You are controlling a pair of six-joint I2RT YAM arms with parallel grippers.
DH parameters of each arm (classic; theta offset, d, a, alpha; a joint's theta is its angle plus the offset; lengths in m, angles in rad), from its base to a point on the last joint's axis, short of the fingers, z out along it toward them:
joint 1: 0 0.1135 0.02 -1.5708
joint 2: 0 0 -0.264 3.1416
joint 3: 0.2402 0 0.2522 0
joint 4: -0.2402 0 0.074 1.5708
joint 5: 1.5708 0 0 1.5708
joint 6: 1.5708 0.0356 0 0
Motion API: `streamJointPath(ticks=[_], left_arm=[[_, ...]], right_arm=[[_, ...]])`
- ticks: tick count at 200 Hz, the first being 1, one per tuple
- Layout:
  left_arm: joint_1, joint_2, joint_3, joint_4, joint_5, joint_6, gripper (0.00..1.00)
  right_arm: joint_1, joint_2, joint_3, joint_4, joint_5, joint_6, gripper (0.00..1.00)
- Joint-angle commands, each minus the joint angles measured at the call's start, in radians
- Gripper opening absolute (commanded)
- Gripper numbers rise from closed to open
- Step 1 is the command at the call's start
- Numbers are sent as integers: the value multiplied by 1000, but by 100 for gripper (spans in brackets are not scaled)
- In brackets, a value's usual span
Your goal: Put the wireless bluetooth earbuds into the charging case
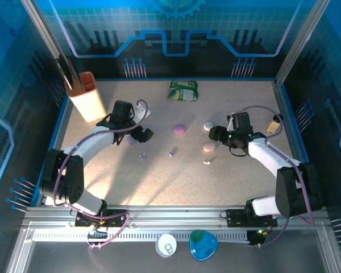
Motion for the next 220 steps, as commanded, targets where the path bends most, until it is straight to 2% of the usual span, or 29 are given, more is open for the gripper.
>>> streamJointPath(ticks=[1,21,53,112,125,143,160,191,211,220], left_arm=[[37,62,65,-220,-40,10,99],[60,114,111,-299,-47,27,99],[86,184,146,-336,-87,40,96],[93,271,154,-304,-89,44,88],[94,283,155,-300,-92,42,80],[94,293,151,-288,-91,39,61],[95,299,151,-282,-81,29,58],[94,299,156,-279,-72,21,39],[95,287,147,-266,-66,17,38],[95,274,145,-261,-51,14,34]], right_arm=[[41,-11,33,-73,39,-31,74],[70,-2,49,-83,51,-30,74],[96,14,61,-82,53,-27,74],[111,38,76,-74,48,-31,74],[110,41,77,-76,48,-36,74],[112,41,77,-79,51,-42,73],[112,42,77,-77,50,-43,73],[113,39,86,-84,35,-43,73],[122,25,90,-98,19,-42,73],[129,17,121,-107,16,-44,73]])
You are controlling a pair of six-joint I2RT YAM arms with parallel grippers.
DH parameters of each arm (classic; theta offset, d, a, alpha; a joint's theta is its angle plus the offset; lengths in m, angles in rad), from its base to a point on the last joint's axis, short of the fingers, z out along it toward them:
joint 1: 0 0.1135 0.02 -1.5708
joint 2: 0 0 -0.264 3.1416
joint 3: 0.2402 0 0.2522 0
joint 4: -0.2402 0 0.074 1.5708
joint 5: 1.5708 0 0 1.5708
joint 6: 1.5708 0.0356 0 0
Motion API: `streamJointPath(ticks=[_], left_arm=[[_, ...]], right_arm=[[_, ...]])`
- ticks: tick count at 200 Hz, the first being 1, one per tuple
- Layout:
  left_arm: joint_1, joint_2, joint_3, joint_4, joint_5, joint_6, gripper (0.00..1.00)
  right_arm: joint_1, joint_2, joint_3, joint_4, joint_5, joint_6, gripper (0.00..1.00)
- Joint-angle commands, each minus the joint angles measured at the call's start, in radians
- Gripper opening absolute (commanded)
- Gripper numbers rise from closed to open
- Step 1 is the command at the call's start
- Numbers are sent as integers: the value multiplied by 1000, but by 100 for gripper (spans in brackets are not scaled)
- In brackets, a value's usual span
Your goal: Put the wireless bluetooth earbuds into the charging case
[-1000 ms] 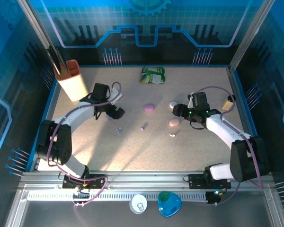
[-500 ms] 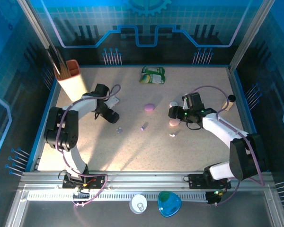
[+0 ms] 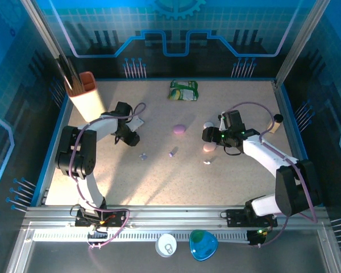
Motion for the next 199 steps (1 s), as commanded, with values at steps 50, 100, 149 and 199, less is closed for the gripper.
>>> streamJointPath(ticks=[50,100,149,199], left_arm=[[10,-98,-31,99,62,-30,25],[4,-237,-191,418,365,-49,26],[-40,-320,-363,841,607,-44,23],[-114,-344,-396,899,662,20,24]], right_arm=[[63,-41,101,-76,-27,-23,73],[93,-25,126,-7,-194,48,73],[172,22,185,50,-289,88,72],[255,97,266,89,-355,88,72]])
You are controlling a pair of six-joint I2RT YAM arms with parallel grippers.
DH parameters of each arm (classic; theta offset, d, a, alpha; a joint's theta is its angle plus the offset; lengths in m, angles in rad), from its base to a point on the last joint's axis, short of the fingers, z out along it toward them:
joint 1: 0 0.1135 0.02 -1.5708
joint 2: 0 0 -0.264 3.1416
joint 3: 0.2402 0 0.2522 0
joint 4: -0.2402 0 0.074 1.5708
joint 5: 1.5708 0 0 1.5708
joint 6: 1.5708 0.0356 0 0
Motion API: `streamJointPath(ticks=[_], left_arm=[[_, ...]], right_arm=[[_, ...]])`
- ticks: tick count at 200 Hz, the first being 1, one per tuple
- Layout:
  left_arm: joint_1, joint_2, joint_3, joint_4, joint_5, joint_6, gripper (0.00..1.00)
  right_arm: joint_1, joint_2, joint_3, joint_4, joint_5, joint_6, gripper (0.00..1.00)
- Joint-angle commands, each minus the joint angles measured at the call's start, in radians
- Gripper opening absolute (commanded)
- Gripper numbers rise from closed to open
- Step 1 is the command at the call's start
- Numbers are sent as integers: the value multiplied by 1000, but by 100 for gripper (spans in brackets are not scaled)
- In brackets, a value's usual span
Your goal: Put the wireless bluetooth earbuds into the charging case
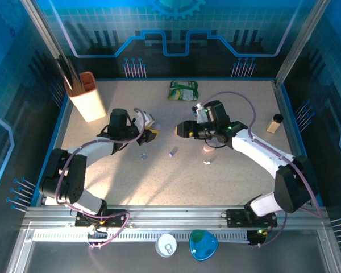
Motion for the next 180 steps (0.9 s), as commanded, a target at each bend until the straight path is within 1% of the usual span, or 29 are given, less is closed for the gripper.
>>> streamJointPath(ticks=[1,25,61,83,113,133,146,163,180], left_arm=[[-31,-35,-17,92,93,59,24],[-60,-52,-29,90,98,104,25],[-75,-78,-30,50,119,144,25],[-83,-85,-21,17,125,160,26],[-89,-87,-17,4,127,170,27],[-91,-85,-21,11,126,170,29],[-92,-85,-23,16,127,168,30],[-92,-84,-25,28,126,160,30],[-92,-83,-27,38,123,141,34]], right_arm=[[37,41,60,29,-61,6,72],[59,95,96,45,-70,9,72],[74,152,138,51,-76,8,71],[76,181,154,49,-77,12,66],[76,209,166,54,-87,15,53],[76,215,169,53,-93,17,40],[76,215,169,55,-95,18,29],[76,217,168,62,-105,24,19],[76,214,168,67,-113,27,16]])
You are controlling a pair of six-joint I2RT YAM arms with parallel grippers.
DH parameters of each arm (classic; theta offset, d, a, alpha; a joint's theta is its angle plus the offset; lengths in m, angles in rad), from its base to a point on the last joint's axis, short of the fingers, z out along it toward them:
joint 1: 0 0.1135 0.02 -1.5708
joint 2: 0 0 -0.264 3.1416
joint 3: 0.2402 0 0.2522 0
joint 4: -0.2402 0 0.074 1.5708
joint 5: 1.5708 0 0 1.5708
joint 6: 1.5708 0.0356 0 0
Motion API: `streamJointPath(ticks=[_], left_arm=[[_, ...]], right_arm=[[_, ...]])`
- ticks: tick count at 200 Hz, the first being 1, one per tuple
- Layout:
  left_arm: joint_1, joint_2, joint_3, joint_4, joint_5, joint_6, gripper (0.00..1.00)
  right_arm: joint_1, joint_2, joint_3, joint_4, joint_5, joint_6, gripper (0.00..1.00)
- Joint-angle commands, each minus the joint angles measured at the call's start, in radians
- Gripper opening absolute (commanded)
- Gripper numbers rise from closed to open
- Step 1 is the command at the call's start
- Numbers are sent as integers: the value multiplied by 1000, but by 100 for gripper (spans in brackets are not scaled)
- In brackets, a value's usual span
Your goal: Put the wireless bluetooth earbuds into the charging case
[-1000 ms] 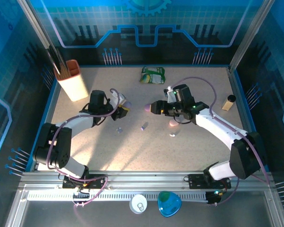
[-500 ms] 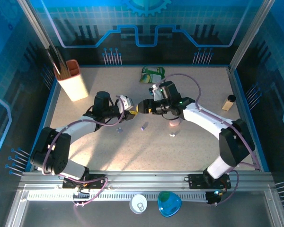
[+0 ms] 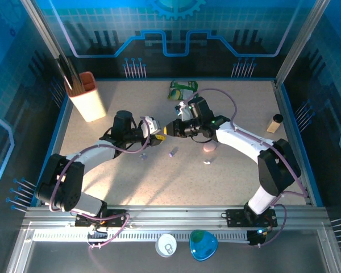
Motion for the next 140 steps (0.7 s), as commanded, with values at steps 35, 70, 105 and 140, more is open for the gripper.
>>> streamJointPath(ticks=[35,70,105,140], left_arm=[[-1,-26,-8,20,48,-29,72],[9,-35,-57,155,91,-145,99],[9,-31,-40,184,163,-329,90],[8,-60,-140,440,120,-562,93]], right_arm=[[-21,-27,6,18,-18,4,17],[-76,-107,-45,20,-38,13,17],[-141,-205,-107,13,-53,20,18],[-190,-266,-150,18,-89,40,18]])
